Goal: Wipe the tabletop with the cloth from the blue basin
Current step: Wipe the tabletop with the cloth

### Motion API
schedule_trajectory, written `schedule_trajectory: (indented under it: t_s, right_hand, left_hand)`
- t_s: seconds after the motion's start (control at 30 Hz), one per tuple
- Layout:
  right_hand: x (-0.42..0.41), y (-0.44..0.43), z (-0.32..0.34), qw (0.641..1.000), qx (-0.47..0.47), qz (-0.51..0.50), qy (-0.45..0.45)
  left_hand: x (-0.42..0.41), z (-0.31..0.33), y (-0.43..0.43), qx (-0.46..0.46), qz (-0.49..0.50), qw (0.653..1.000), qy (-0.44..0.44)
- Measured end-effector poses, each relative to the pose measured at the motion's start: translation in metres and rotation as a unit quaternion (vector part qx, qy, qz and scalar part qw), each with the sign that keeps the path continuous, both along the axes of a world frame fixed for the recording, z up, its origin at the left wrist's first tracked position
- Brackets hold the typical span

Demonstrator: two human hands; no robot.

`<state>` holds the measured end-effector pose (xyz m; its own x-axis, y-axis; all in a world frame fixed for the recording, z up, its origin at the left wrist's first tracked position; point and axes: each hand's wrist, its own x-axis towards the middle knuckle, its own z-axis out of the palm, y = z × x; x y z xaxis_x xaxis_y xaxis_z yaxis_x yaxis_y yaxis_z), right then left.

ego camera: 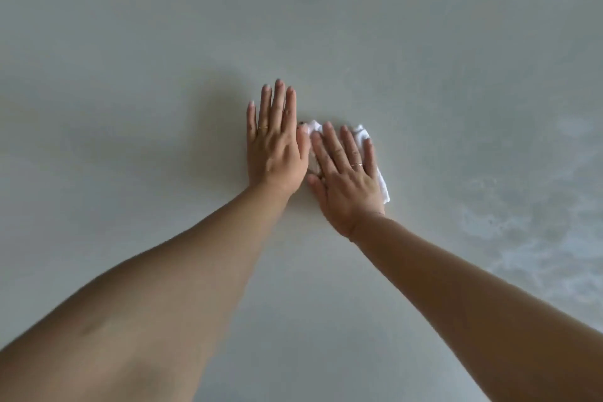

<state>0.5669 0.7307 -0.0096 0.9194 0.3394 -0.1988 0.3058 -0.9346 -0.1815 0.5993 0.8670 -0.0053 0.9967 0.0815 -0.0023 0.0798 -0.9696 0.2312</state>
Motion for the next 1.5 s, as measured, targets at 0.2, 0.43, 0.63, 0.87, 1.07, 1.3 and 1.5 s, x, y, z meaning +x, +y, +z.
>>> schedule_trajectory:
  t_s: [0.2,0.43,0.63,0.87,1.07,1.3,1.5]
  right_hand:
    - [0.075,-0.064,-0.002,0.994,-0.031,0.104,-0.023]
    - [0.078,0.012,-0.001,0.989,-0.008,-0.146,0.011]
    - [0.122,-0.043,-0.002,0.994,-0.016,0.11,-0.018]
    - [0.138,0.003,-0.004,0.961,-0.007,-0.277,-0.004]
    - [0.138,-0.008,-0.003,0.995,-0.015,0.097,-0.013]
    - [0.195,-0.012,-0.005,0.955,0.002,-0.297,-0.006]
    - [0.18,0.009,0.0,0.992,-0.017,0.125,-0.002]
  left_hand:
    - [0.024,-0.02,0.006,0.006,0.01,1.0,0.02]
    - [0.025,-0.014,0.005,-0.004,0.013,0.999,0.033]
    - [0.027,-0.012,0.004,-0.003,0.015,0.999,0.041]
    - [0.028,-0.009,0.003,0.011,0.016,0.998,0.065]
    - [0.028,-0.009,0.003,0.001,0.017,0.998,0.055]
    - [0.029,-0.011,0.004,-0.001,0.015,0.999,0.052]
    - [0.028,-0.011,0.004,0.001,0.013,0.998,0.054]
